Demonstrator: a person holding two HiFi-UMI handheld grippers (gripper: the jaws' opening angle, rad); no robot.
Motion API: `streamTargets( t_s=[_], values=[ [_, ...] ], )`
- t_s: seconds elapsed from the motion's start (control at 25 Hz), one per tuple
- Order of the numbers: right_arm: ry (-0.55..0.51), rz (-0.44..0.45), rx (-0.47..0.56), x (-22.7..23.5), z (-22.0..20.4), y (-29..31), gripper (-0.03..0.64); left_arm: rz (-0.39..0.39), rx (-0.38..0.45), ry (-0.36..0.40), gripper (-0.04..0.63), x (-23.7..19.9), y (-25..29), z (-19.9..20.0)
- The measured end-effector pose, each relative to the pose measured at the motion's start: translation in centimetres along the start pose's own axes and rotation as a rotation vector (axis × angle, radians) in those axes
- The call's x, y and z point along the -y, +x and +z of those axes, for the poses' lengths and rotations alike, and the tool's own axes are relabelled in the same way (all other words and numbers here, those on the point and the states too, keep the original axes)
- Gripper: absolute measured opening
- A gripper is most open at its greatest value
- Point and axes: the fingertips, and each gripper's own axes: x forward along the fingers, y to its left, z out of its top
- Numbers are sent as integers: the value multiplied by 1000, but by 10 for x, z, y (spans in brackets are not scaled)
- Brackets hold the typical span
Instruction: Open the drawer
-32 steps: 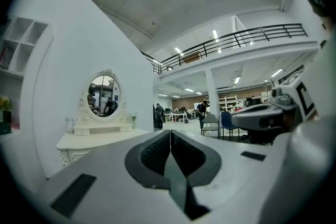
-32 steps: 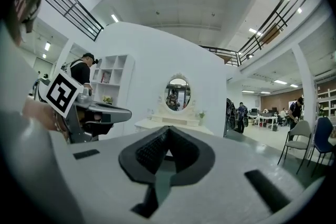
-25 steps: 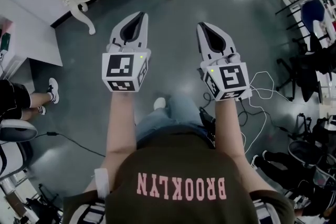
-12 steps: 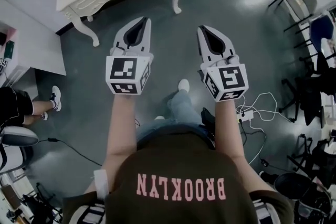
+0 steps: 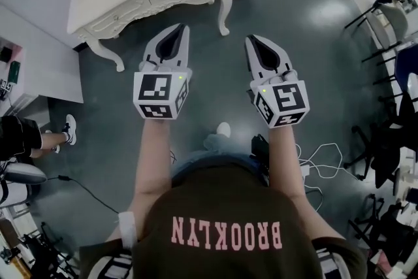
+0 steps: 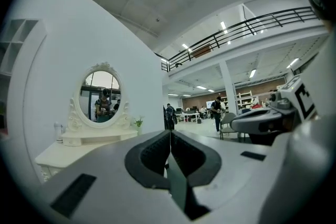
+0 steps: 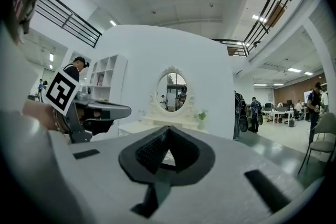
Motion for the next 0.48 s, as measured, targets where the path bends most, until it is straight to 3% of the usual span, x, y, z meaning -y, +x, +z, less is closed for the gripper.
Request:
streamTargets(
  t_s=[0.28,0.48],
  values=[
    [20,22,-9,66,-14,30,-4,62,-27,10,6,4,64,-12],
    [34,36,-23,85,-25,44,-4,86,-48,-17,6,0,84,-23]
  ],
)
